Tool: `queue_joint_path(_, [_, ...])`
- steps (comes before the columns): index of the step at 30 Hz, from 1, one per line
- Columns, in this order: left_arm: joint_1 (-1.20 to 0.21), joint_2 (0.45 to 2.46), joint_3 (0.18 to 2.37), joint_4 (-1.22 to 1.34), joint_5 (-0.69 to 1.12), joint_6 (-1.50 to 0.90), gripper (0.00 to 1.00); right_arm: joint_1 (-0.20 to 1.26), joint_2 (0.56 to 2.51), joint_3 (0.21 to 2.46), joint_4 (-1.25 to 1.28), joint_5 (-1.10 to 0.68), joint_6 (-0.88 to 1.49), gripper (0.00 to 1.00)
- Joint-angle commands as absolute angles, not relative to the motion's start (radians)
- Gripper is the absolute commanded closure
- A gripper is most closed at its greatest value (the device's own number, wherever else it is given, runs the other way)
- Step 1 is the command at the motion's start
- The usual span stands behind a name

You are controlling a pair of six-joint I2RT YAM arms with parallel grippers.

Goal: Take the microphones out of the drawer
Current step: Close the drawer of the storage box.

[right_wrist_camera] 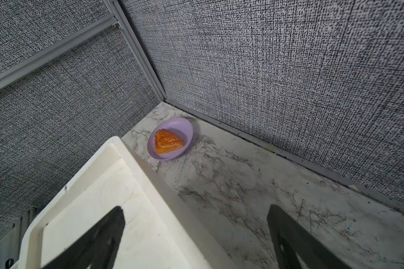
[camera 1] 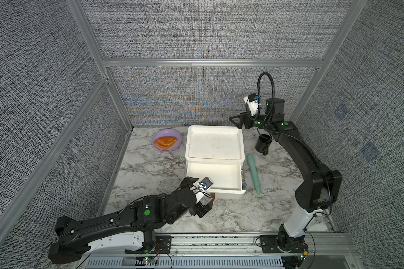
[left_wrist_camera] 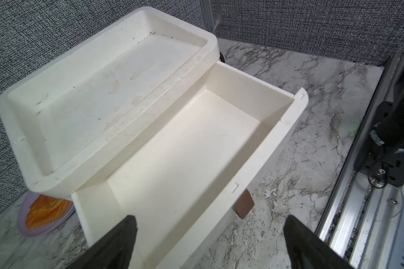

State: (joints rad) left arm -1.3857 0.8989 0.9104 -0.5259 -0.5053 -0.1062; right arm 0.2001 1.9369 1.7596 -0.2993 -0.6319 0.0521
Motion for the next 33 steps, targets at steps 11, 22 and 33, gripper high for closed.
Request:
queue_joint_path(11, [-1.55, 1.071, 0.99, -0.559, -0.898, -0.184, 0.0, 0.221, 1.99, 1.782, -0.355, -0.549, -0.01, 0.02])
queue_joint_path(22, [-1.626, 1.308, 1.155, -0.853, -1.282, -0.37, 0.0, 0.227, 1.996, 1.779, -0.373, -0.527, -0.026, 0.02])
queue_joint_path(33, [-1.687, 1.373, 1.215, -0.876, -1.174, -0.34, 0.0, 0.229, 1.998, 1.789, -0.388, -0.521, -0.035, 0.02])
